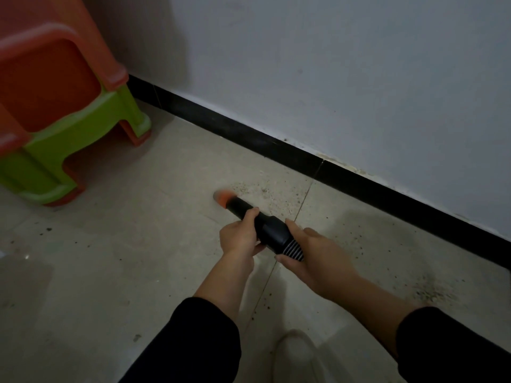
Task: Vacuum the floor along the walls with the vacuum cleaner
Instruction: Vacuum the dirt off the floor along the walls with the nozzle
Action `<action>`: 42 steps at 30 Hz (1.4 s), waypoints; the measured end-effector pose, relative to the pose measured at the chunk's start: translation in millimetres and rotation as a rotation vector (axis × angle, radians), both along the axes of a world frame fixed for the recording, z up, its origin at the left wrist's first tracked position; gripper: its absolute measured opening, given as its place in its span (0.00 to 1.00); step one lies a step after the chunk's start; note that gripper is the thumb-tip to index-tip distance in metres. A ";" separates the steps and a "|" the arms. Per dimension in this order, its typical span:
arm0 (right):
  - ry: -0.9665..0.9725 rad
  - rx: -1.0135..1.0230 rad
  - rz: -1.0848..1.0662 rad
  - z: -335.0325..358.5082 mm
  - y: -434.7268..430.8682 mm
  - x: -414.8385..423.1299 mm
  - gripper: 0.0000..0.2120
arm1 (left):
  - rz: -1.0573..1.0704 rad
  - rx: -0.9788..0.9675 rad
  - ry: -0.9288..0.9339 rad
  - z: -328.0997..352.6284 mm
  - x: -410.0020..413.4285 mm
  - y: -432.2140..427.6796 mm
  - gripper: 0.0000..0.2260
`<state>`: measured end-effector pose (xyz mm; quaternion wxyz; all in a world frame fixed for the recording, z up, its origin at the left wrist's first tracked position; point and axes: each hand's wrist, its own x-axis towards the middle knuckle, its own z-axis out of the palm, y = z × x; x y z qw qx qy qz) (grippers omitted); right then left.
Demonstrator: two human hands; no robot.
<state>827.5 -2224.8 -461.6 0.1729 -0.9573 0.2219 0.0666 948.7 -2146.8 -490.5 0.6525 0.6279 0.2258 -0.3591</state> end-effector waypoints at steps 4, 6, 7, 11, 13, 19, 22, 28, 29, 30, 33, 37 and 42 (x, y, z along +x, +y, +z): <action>0.001 0.009 -0.013 -1.6 0.9 3.8 0.36 | -0.005 -0.015 -0.007 -0.9 2.9 -0.3 0.09; -0.008 0.005 -0.025 -2.2 -0.4 3.6 0.36 | -0.015 -0.028 -0.006 -0.8 2.8 -1.4 0.09; -0.015 0.002 -0.029 -2.8 -1.4 2.8 0.36 | -0.021 -0.035 -0.005 -0.7 2.5 -2.2 0.09; -0.024 -0.017 -0.034 -4.6 -5.3 -1.6 0.36 | -0.047 -0.062 0.005 -0.3 0.1 -6.9 0.08; -0.027 -0.029 -0.035 -4.6 -7.6 -4.9 0.36 | -0.057 -0.075 0.008 -0.1 -1.9 -9.4 0.08; -0.012 -0.053 -0.053 -1.8 -15.6 -15.0 0.35 | -0.100 -0.110 0.004 0.9 -10.7 -18.9 0.07; -0.010 -0.048 -0.073 -2.3 -20.0 -19.2 0.35 | -0.127 -0.126 0.004 1.2 -14.8 -23.4 0.07; 0.015 -0.079 -0.106 -0.4 -28.2 -30.8 0.36 | -0.169 -0.149 0.023 0.4 -23.4 -33.6 0.07; 0.022 -0.087 -0.111 0.0 -29.5 -32.8 0.36 | -0.175 -0.152 0.027 0.1 -24.9 -35.4 0.08; 0.030 -0.093 -0.117 0.5 -30.9 -34.6 0.36 | -0.183 -0.155 0.030 -0.3 -26.3 -37.6 0.08; 0.052 -0.099 -0.130 2.1 -35.2 -38.8 0.37 | -0.202 -0.162 0.041 -1.0 -30.5 -43.7 0.08; 0.074 -0.116 -0.148 5.2 -39.8 -47.0 0.37 | -0.224 -0.182 0.056 0.0 -37.3 -51.0 0.07; 0.095 -0.148 -0.159 8.2 -46.6 -54.3 0.37 | -0.247 -0.217 0.082 0.8 -44.2 -58.7 0.07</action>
